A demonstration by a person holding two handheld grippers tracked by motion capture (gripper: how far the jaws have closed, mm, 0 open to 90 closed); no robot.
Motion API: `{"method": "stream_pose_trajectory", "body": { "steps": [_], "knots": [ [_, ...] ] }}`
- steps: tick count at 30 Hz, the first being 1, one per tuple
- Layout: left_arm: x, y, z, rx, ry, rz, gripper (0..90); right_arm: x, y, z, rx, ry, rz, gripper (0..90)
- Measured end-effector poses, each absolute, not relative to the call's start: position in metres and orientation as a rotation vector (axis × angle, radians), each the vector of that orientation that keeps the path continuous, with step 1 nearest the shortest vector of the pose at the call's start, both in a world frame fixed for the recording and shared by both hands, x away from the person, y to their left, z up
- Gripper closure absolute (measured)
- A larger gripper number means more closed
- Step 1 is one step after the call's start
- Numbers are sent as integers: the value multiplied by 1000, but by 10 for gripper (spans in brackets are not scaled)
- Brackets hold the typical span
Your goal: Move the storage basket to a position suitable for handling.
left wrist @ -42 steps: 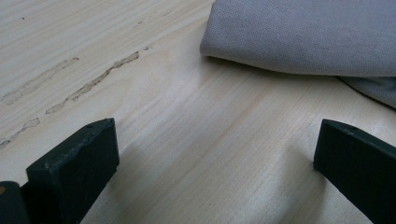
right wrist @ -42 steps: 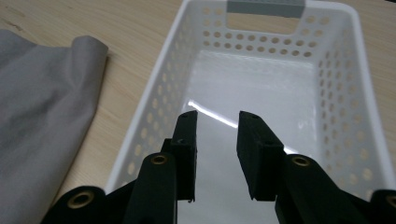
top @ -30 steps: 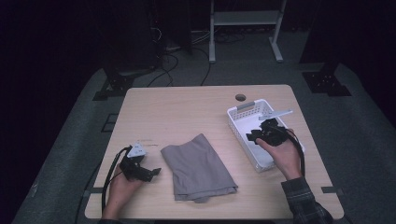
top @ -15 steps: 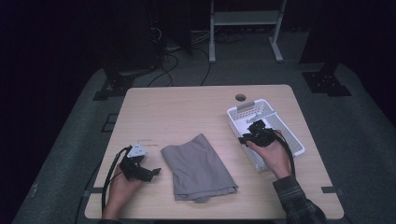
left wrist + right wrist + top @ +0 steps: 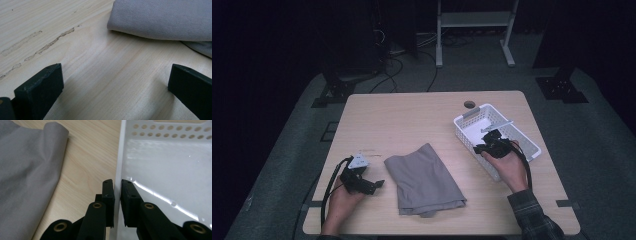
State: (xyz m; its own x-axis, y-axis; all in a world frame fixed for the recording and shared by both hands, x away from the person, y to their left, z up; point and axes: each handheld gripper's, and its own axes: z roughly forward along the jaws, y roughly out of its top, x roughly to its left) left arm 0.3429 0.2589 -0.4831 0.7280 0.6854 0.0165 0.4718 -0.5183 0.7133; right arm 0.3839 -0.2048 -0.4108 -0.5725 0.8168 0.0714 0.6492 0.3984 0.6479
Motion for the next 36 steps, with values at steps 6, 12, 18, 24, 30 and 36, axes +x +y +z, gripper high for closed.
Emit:
{"method": "stream_pose_trajectory", "body": {
  "steps": [6,12,18,24,30,36],
  "knots": [
    [343,259,-483,2216,870,387,0,380,-215,-411,1307,2386,929,824],
    [343,259,-483,2216,870,387,0,376,-220,-410,1305,2379,919,826],
    [343,259,-483,2217,870,387,0,367,-228,-410,1318,2369,900,826],
    [343,259,-483,2217,870,387,0,354,-242,-410,1337,2350,891,826],
    [343,259,-483,2217,870,387,0,342,-255,-410,1356,2332,883,826],
    [343,259,-483,2217,870,387,0,336,-261,-411,1365,2318,882,826]
  ]
}}
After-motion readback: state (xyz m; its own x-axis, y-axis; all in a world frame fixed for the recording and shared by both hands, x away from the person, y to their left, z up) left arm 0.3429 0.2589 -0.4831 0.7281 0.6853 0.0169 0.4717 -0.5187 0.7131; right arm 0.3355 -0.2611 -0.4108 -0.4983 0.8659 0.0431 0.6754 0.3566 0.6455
